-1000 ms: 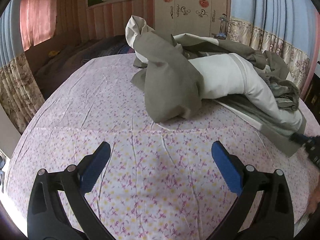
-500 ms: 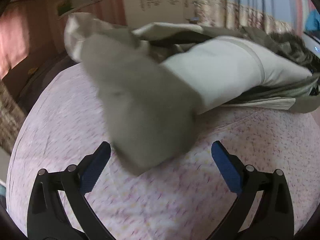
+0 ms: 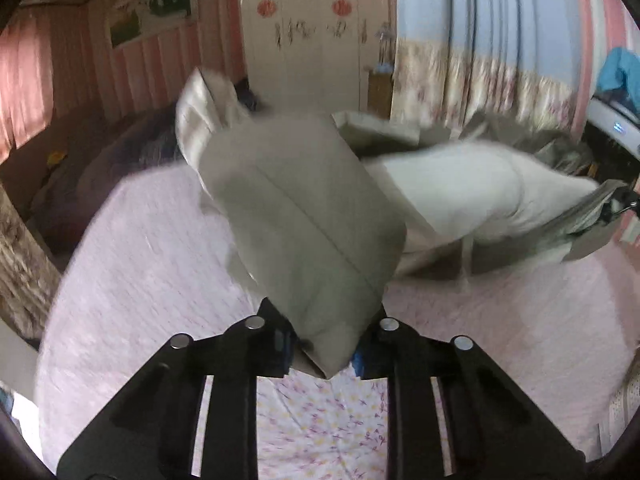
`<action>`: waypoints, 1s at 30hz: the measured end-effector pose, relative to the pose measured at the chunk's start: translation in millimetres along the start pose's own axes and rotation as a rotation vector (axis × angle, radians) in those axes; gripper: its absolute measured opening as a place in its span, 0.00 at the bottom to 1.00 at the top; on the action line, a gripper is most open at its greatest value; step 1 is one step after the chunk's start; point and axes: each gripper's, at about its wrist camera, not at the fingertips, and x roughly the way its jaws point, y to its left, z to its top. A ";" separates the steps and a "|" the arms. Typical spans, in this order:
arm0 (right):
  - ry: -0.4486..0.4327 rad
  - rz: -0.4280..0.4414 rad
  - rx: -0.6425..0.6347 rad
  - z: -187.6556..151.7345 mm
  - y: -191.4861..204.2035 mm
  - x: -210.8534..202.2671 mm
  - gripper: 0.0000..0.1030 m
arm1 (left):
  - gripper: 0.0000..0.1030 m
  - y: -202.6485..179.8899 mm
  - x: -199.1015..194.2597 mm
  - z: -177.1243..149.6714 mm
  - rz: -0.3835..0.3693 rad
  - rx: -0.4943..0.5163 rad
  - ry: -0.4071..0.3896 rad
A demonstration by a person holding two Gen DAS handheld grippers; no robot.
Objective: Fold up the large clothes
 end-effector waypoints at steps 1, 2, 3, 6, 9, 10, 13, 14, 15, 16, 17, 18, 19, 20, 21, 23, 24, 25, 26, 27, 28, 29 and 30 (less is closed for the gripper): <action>-0.018 -0.005 -0.003 5.4 -1.4 -3.5 0.04 | 0.17 2.1 -12.4 9.0 -0.013 0.003 -0.024; -0.055 -0.017 -0.006 17.3 -5.5 -11.8 0.04 | 0.17 4.0 -23.6 17.9 -0.020 0.009 -0.044; -0.094 -0.031 -0.005 28.5 -10.2 -21.3 0.04 | 0.17 7.7 -39.8 30.5 -0.039 0.012 -0.065; -0.177 -0.075 0.007 52.9 -24.6 -47.0 0.04 | 0.17 16.7 -74.4 47.5 -0.093 -0.003 -0.089; -0.181 -0.104 0.023 66.1 -40.5 -66.7 0.05 | 0.32 29.7 -110.4 50.6 -0.081 -0.003 -0.111; -0.163 -0.077 0.048 64.7 -48.4 -72.0 0.08 | 0.45 34.8 -121.3 49.5 -0.046 -0.005 -0.125; -0.129 -0.070 0.079 54.7 -56.7 -85.6 0.82 | 0.68 50.4 -132.2 36.6 0.039 -0.028 -0.114; -0.128 -0.039 0.059 47.3 -55.4 -94.6 0.87 | 0.68 54.6 -130.2 28.2 0.058 -0.037 -0.094; -0.121 -0.035 0.032 42.9 -51.5 -97.7 0.88 | 0.68 56.0 -127.1 30.1 0.066 -0.036 -0.079; -0.107 -0.046 -0.008 37.4 -45.7 -100.7 0.88 | 0.68 58.9 -122.7 23.2 0.075 -0.038 -0.059; -0.098 -0.075 -0.064 28.5 -37.1 -105.7 0.88 | 0.69 61.0 -118.7 15.9 0.085 -0.051 -0.045; -0.088 -0.094 -0.111 21.4 -30.9 -111.1 0.88 | 0.71 63.9 -116.6 12.4 0.086 -0.061 -0.036; -0.075 -0.093 -0.147 16.1 -27.9 -116.3 0.89 | 0.73 66.1 -113.8 9.3 0.086 -0.069 -0.028; -0.052 -0.071 -0.176 12.5 -27.0 -119.5 0.89 | 0.74 66.0 -109.6 4.2 0.094 -0.076 -0.021; -0.005 -0.006 -0.221 6.8 -26.4 -124.6 0.89 | 0.76 64.2 -104.4 3.7 0.097 -0.074 -0.015; 0.011 0.064 -0.282 -1.7 -31.0 -140.3 0.89 | 0.76 64.0 -97.6 -3.7 0.091 -0.072 -0.001; 0.010 0.088 -0.287 -5.5 -38.9 -150.9 0.89 | 0.76 64.0 -94.3 -7.5 0.078 -0.076 0.007; 0.012 0.110 -0.276 -6.7 -47.5 -157.5 0.89 | 0.76 64.1 -92.3 -10.6 0.071 -0.076 0.009; -0.002 0.116 -0.239 -7.4 -61.4 -170.7 0.89 | 0.76 63.0 -89.2 -12.1 0.066 -0.073 0.012; -0.019 0.098 -0.193 -6.4 -74.9 -179.4 0.90 | 0.76 60.3 -85.0 -11.5 0.061 -0.074 0.010; -0.033 0.069 -0.134 -3.8 -90.7 -183.6 0.93 | 0.76 58.6 -82.4 -12.1 0.053 -0.081 0.007; -0.044 0.033 -0.062 -2.1 -105.5 -188.0 0.93 | 0.76 57.0 -80.0 -11.8 0.043 -0.090 0.004; -0.047 0.007 -0.024 -1.2 -112.6 -189.4 0.93 | 0.76 56.6 -79.9 -12.4 0.030 -0.101 -0.002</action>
